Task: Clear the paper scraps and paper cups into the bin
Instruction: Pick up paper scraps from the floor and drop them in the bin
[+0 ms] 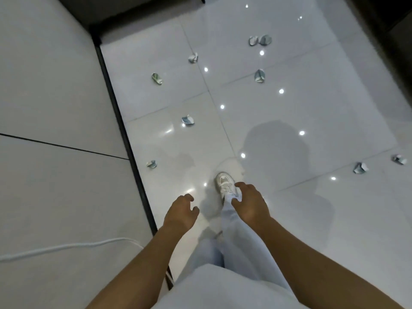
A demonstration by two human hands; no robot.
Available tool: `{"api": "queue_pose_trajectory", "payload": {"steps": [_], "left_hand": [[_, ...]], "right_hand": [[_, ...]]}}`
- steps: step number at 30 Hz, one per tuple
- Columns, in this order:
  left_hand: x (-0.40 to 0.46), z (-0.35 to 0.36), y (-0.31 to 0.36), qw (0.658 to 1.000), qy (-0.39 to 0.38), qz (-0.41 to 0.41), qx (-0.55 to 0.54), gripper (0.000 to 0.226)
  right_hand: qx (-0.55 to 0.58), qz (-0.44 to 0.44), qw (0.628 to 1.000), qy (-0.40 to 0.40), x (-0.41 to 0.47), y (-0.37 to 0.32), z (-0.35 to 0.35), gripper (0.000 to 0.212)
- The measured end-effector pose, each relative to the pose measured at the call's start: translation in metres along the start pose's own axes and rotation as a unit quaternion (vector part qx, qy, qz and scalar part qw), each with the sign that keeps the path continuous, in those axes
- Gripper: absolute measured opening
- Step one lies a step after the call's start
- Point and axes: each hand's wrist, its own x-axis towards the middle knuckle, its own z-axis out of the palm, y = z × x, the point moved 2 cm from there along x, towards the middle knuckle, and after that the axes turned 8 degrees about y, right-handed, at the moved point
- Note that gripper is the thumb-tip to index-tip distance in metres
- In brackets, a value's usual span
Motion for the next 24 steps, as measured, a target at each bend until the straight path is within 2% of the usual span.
{"api": "queue_pose_trajectory", "payload": {"steps": [7,12,24], "left_hand": [[0.061,-0.04,-0.012,0.997,0.014,-0.063,-0.045,0.038],[0.096,-0.06,-0.033,0.992,0.019,-0.095,-0.085,0.039],[0.172,-0.106,-0.118,0.992,-0.007,-0.1,-0.075,0.041]], "right_hand": [[-0.091,-0.063,0.992,-0.055,0.084,-0.056,-0.008,0.043],[-0.153,-0.088,0.98,-0.089,0.124,-0.095,0.003,0.05],[-0.278,-0.158,0.939,-0.125,0.182,-0.205,0.066,0.051]]}}
